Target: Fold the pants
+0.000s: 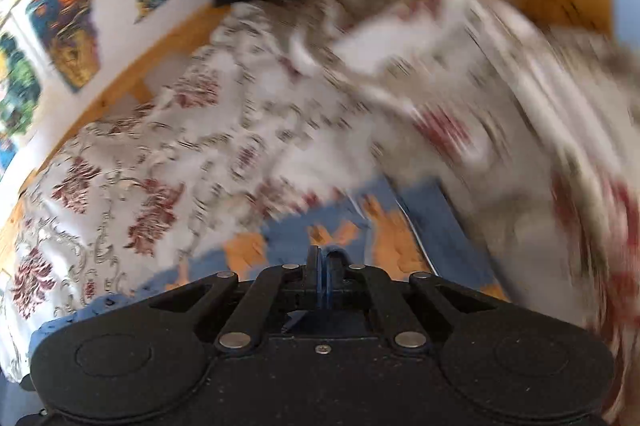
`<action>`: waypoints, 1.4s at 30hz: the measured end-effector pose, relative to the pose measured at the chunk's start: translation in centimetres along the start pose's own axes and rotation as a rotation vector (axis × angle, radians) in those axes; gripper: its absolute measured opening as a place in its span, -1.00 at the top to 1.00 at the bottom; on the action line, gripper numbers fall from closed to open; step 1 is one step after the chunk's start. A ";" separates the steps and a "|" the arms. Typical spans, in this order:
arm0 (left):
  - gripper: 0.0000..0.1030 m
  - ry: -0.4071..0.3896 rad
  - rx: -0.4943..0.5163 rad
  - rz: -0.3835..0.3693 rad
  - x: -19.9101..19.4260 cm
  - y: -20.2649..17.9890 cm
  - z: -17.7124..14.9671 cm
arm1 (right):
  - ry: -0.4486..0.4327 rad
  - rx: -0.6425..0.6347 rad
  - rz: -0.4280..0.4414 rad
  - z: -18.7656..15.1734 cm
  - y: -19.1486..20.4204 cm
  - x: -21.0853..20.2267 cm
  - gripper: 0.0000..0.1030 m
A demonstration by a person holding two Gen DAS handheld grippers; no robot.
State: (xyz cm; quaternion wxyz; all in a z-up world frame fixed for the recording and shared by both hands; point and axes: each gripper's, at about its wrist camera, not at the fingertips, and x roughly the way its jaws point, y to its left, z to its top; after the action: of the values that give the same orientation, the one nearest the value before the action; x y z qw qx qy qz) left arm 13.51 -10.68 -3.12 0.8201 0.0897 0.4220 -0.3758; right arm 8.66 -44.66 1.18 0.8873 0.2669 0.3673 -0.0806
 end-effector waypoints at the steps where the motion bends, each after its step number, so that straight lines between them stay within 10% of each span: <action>1: 0.75 0.000 0.011 0.009 -0.1 -0.2 -0.3 | -0.009 0.016 0.002 -0.6 -0.5 0.1 0.99; 5: 0.25 0.006 0.121 0.074 -0.3 -1.8 -1.6 | -0.038 0.078 0.052 -1.3 -1.3 0.1 0.98; 12: 0.15 0.031 0.308 0.205 0.7 -4.5 -2.6 | -0.065 0.062 0.097 -1.4 -1.1 0.2 0.97; 14: 0.52 0.037 0.320 0.223 0.9 -4.5 -2.6 | -0.059 0.073 0.099 -1.5 -1.5 0.1 0.83; 20: 0.75 0.034 0.301 0.221 0.6 -4.0 -2.5 | -0.026 0.163 0.107 -1.5 -3.1 0.5 0.58; 42: 0.83 0.008 0.252 0.199 -0.1 -3.2 -3.1 | 0.009 0.337 0.062 -3.3 -4.2 -1.0 -0.35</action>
State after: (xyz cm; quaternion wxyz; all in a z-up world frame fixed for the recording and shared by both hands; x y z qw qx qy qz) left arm 9.30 -11.46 -4.49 0.8340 0.2347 0.3639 -0.3420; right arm 4.54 -46.46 -1.82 0.8303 0.4236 0.3442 -0.1124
